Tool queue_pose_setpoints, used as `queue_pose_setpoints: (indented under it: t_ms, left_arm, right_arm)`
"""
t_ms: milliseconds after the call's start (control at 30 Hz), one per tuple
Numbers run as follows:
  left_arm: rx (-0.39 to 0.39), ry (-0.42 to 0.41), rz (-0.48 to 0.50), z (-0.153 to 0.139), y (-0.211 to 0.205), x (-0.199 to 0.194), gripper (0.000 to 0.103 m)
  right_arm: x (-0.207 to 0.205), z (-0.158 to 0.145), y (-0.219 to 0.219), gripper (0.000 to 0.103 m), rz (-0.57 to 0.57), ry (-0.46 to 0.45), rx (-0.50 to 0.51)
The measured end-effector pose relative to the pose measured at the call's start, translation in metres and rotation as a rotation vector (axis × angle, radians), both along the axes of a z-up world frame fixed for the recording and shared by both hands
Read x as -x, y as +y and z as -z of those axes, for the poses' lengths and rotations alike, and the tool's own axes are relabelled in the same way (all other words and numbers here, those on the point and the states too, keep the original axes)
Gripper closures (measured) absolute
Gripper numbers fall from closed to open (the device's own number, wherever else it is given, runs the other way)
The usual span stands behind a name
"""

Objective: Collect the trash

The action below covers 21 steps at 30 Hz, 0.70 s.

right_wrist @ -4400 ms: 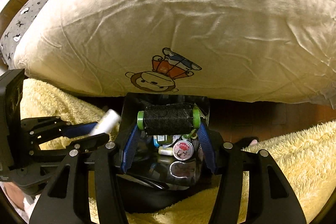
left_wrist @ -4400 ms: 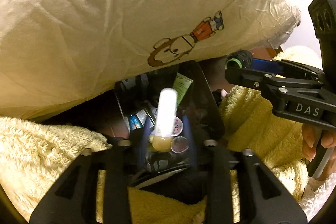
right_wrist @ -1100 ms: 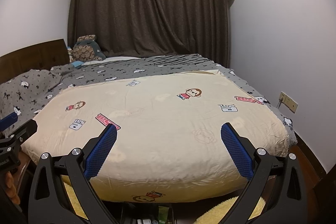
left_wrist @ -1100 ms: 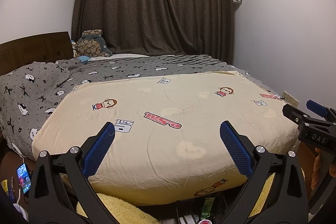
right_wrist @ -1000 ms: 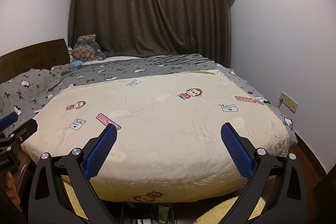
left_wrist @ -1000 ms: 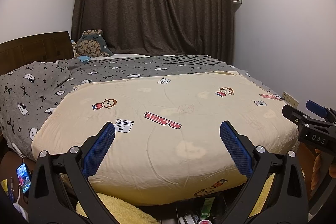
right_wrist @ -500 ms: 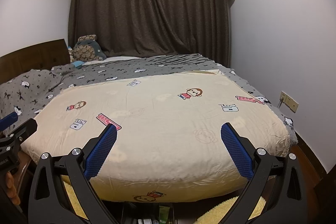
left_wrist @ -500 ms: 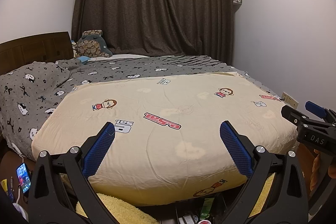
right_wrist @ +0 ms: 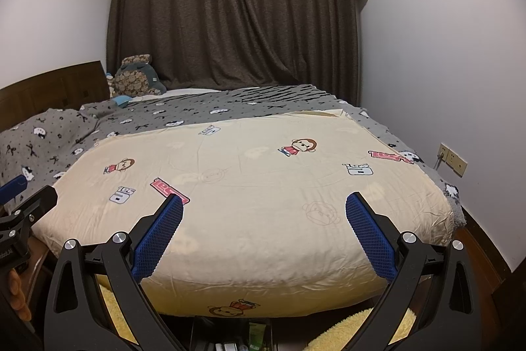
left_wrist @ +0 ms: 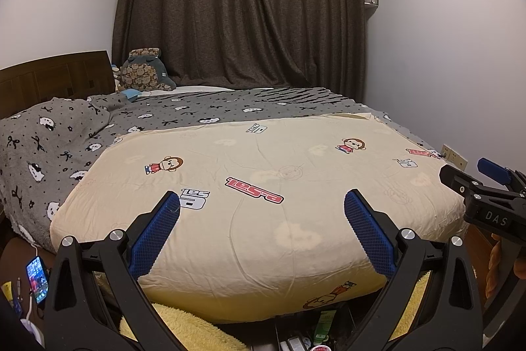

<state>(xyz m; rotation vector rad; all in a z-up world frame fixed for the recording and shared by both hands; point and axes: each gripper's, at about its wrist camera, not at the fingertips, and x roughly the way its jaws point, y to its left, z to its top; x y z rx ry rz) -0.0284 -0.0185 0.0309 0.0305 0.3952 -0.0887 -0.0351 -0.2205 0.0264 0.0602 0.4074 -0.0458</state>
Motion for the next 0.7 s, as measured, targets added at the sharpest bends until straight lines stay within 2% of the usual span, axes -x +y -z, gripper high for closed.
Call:
queue_pose_setpoints:
  t_ms: [700]
  left_arm:
    - [-0.003,-0.006,0.002,-0.0027,-0.0013,0.0006,0.008]
  right_arm:
    - [0.0008,-0.002,0.0016,0.004,-0.002,-0.001,0.001]
